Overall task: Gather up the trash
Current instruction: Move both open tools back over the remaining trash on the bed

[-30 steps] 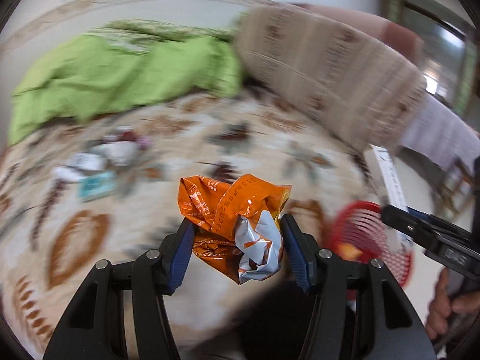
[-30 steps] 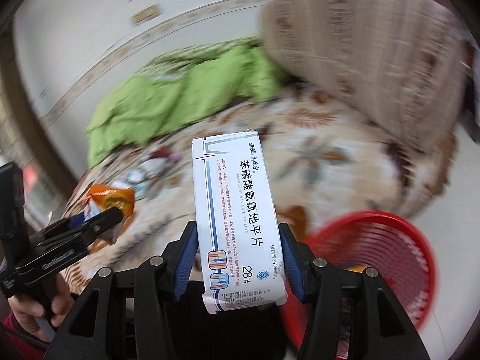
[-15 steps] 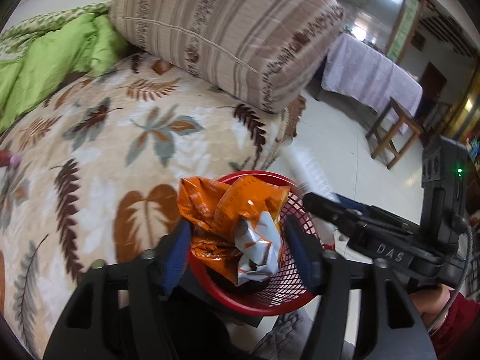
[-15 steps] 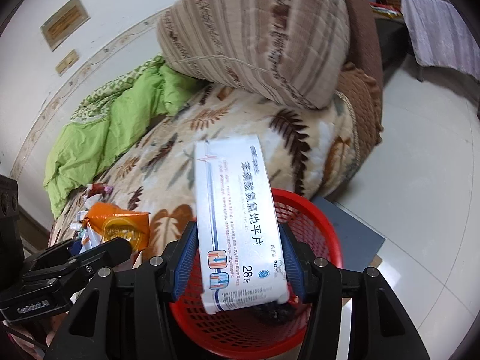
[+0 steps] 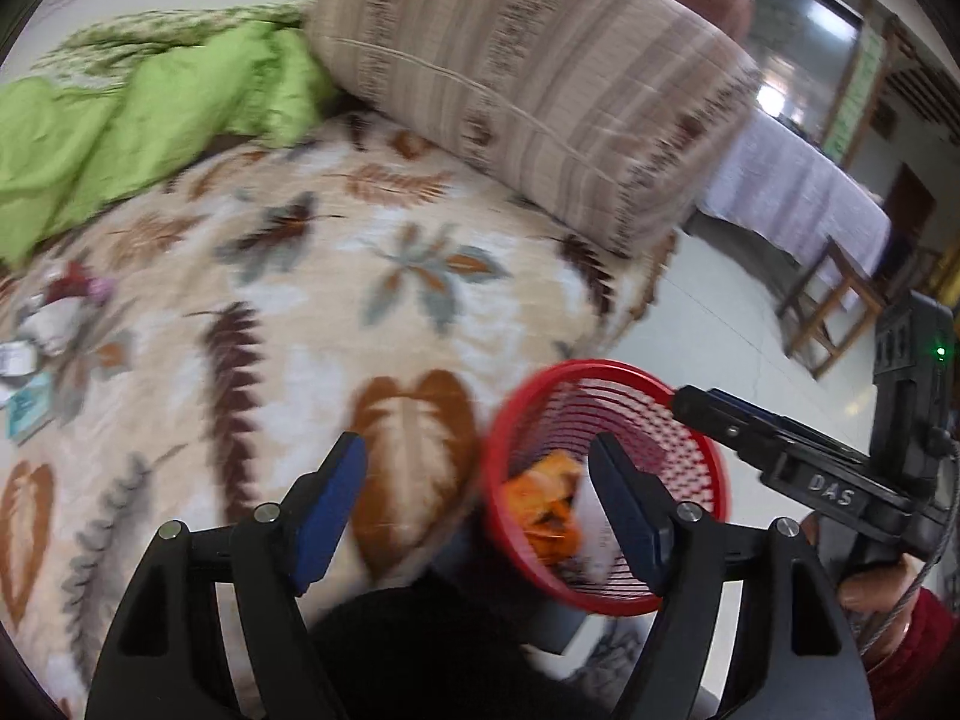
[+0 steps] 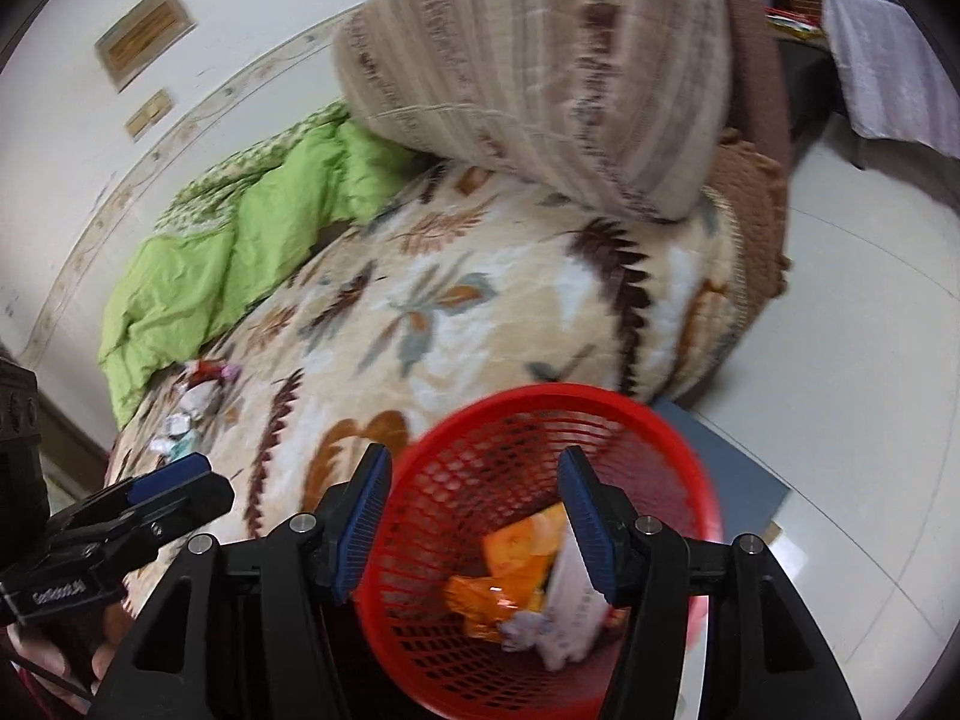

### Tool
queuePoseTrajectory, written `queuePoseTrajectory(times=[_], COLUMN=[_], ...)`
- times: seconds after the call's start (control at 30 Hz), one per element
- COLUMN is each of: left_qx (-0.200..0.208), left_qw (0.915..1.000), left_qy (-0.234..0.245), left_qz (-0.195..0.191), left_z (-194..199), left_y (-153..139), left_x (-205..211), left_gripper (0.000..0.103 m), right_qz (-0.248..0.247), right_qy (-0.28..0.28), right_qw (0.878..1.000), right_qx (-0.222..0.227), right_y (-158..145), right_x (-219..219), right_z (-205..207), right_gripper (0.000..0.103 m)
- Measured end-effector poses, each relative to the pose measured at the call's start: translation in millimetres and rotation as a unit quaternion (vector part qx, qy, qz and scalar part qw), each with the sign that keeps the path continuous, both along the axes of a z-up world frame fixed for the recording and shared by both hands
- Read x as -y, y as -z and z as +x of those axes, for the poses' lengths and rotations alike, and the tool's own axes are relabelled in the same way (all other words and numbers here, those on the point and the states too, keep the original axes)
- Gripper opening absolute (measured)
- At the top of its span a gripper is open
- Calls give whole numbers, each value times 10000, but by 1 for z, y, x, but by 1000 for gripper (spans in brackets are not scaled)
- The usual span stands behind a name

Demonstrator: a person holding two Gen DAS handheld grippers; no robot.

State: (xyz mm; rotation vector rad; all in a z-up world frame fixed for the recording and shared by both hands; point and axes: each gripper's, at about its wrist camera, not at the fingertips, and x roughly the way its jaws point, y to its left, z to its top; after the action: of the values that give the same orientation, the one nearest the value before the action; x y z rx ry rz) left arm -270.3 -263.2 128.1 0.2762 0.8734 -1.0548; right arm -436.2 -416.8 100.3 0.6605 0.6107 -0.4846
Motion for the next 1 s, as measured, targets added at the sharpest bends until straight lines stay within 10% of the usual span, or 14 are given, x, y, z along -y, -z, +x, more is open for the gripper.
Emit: queuePoseTrajectory(times=[0.33,0.63,1.0], left_qx=[-21,102,-333], left_qw=[9901,9607,9531], left_qy=[-1403,-2774,-3005], left_qz=[-88,51,121], left_z=[86,184,321], left_y=[1,17,66], left_x=[-106,-207,-206], left_gripper=[75,75,75], right_qz=[-50,122,490], right_qy=[-1306,-2340,-2423], right_qw=[9914,9721,9689], right_qx=[64,-42,-126], right_y=[-15,-12,19], right_x=[-62,-124,-158], right_z=[96,193,294], right_gripper=[61,61,61])
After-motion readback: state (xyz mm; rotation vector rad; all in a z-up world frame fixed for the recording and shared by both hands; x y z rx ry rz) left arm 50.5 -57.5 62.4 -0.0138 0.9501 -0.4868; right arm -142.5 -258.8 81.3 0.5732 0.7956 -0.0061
